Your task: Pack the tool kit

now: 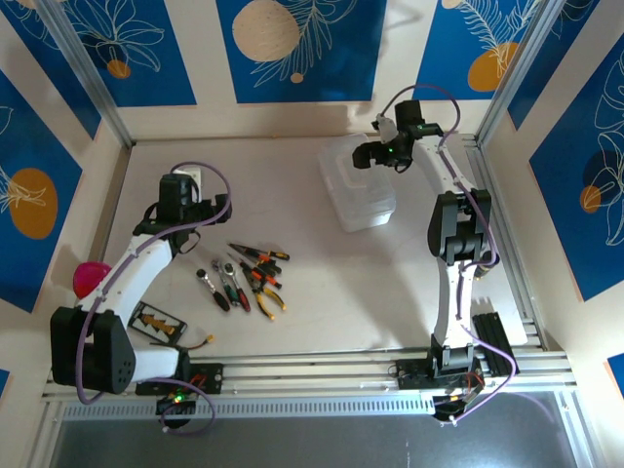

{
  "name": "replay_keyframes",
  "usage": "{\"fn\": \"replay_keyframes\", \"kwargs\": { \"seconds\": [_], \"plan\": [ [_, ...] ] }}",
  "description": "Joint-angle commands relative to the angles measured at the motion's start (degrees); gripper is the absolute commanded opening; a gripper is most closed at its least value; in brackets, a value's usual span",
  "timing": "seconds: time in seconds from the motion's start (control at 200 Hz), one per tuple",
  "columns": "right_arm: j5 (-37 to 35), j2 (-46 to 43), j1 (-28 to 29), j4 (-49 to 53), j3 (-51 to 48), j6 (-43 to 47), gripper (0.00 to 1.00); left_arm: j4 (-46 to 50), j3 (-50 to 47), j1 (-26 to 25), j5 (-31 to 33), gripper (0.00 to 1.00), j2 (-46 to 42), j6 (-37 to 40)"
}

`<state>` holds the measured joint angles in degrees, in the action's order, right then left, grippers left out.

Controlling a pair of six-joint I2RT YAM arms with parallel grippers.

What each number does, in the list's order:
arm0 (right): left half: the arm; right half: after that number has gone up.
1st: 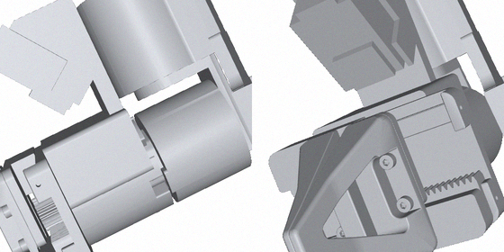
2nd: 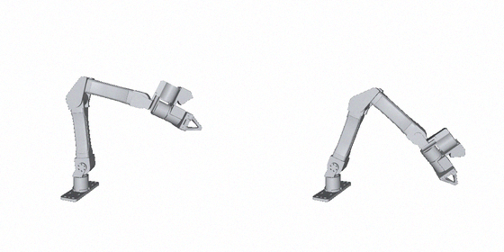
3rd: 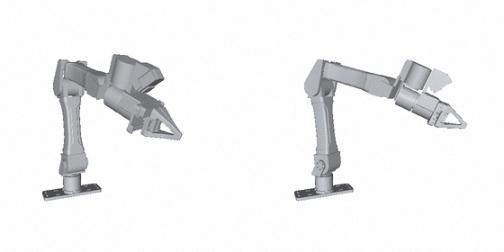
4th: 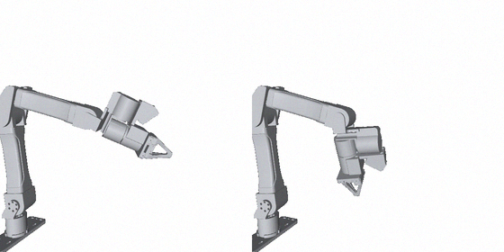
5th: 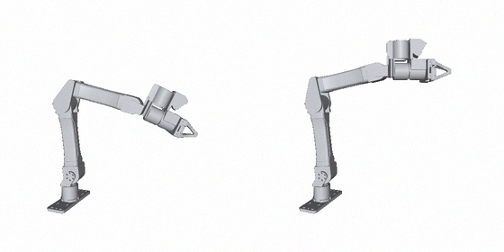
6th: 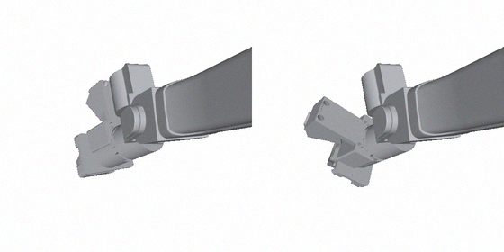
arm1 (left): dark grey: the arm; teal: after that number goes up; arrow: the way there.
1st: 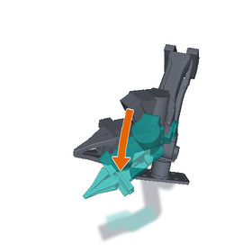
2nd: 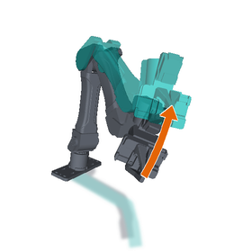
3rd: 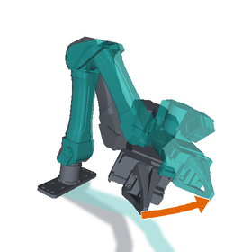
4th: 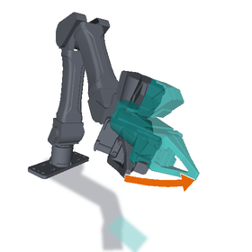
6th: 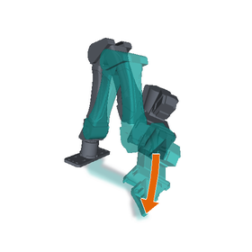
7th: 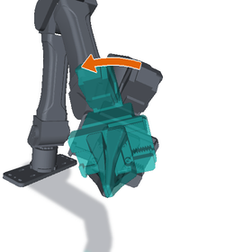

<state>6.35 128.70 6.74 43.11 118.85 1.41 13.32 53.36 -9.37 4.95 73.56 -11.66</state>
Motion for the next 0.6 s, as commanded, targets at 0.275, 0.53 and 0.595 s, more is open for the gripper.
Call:
{"fn": "replay_keyframes", "kwargs": {
  "seconds": [0.275,0.53,0.595],
  "plan": [
    [7.6,-0.3,0.4,2.0,-4.8,1.2,0.99,-1.1,-1.4,-0.6,-0.1,1.0,-0.1,0.1],
    [4.1,0.8,0.6,3.0,-6.0,1.1,0.96,-1.8,-1.1,-0.6,-1.2,1.0,1.5,0.0],
    [3.7,0.7,0.4,3.2,-6.1,0.7,0.87,-2.0,-1.3,-0.6,-1.1,1.0,1.4,-0.1]
  ]
}}
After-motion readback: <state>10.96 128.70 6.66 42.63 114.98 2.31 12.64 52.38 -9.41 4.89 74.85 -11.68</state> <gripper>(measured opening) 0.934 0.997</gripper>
